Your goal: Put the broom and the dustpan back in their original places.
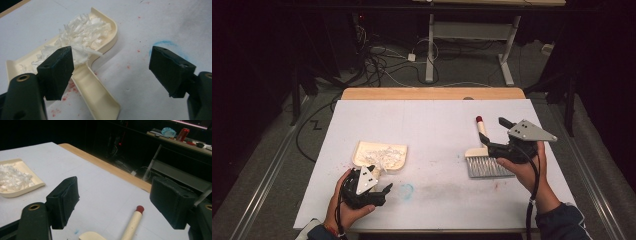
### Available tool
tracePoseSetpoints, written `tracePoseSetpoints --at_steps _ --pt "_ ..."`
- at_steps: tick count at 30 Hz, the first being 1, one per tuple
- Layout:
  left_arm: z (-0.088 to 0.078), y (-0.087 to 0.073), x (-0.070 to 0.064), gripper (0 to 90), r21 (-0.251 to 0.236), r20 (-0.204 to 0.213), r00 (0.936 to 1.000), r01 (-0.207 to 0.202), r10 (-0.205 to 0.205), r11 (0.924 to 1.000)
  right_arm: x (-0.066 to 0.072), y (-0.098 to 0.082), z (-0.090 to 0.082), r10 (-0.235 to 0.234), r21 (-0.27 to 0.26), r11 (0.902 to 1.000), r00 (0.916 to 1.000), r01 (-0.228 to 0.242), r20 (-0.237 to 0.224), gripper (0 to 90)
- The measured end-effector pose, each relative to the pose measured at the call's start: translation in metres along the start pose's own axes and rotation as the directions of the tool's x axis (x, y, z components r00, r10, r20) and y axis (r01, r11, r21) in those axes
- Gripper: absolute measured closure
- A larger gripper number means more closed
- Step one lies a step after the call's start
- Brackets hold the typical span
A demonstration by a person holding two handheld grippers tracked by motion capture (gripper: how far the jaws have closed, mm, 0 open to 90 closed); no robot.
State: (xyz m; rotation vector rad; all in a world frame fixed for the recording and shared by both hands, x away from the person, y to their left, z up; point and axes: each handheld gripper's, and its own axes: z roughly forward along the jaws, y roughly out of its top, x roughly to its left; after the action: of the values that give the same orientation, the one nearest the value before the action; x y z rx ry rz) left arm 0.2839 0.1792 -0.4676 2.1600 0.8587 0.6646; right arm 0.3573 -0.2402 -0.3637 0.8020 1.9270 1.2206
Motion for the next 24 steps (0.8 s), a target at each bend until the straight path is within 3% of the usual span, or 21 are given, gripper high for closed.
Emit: tracePoseSetpoints --at_steps 10,24 --pt "-0.001 0.000 0.001 19.1 -0.009 -0.008 0.9998 -0.017 0.017 0.9998 0.000 -0.004 -0.015 -0.005 -0.002 1.0000 1.0000 0.005 0.004 23.5" --pt "0.001 0.000 0.000 19.1 -0.001 -0.005 0.9996 -0.028 0.028 0.9996 0.003 -0.017 -0.039 -0.055 0.009 0.9984 0.9984 0.055 -0.014 23.4"
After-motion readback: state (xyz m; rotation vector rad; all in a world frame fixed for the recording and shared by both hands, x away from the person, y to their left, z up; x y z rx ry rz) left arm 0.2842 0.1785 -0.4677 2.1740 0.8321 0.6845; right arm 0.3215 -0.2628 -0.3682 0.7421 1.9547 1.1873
